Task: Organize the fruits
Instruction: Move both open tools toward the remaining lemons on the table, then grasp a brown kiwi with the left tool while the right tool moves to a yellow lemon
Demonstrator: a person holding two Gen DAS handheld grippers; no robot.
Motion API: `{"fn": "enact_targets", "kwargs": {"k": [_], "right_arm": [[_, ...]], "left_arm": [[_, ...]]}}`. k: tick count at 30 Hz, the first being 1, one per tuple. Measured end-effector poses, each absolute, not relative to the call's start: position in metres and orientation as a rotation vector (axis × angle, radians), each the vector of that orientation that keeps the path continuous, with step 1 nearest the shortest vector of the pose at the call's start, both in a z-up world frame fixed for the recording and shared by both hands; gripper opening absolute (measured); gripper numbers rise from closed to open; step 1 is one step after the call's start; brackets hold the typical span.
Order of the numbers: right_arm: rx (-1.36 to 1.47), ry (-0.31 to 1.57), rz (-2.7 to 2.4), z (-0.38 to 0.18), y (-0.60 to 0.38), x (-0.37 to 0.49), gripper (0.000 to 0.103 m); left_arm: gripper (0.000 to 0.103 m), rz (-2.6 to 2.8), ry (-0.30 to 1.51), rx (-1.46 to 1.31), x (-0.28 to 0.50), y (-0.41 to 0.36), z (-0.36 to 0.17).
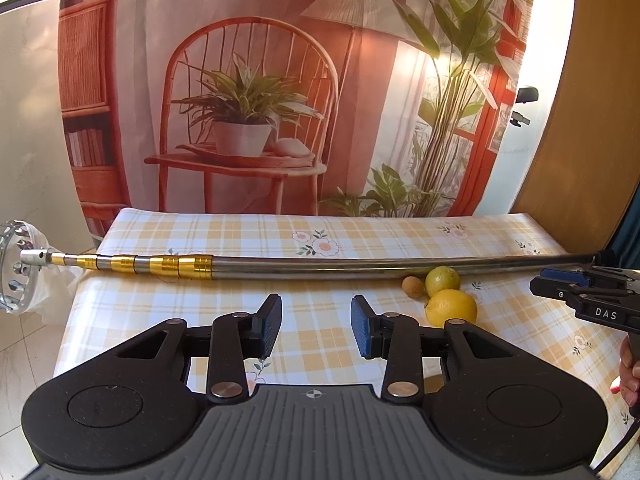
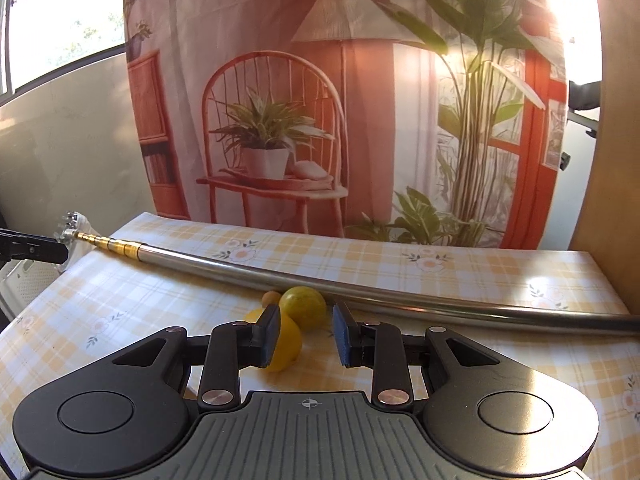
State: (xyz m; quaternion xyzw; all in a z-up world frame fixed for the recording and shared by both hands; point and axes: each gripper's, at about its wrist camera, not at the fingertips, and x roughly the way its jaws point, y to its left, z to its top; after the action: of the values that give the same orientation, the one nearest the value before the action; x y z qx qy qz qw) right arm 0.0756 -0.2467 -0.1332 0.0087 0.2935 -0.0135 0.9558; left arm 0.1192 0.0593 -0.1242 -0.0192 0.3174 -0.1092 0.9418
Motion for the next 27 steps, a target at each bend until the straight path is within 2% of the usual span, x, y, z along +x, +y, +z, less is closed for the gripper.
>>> {"fn": "enact_targets", "kwargs": {"k": [13,21,27], "right_arm": [[0.048,0.632,-0.087,-0.154,-0.259,0.093,0.027],[0.079,0.647,-0.093,-0.166,-0.272,0.102,0.027],[0.075,0.664,-0.087,-0.173,-0.275,0.108,0.027]], "left_arm": [[0.039,-0.308,0.803,-0.126,0.186,0.021,-0.154],[0.039,-0.349,0.955,-0.298,0.259,-0.024,-0.194],[0.039,-0.332,1.026,-0.4,0.285,-0.034,-0.215]]}}
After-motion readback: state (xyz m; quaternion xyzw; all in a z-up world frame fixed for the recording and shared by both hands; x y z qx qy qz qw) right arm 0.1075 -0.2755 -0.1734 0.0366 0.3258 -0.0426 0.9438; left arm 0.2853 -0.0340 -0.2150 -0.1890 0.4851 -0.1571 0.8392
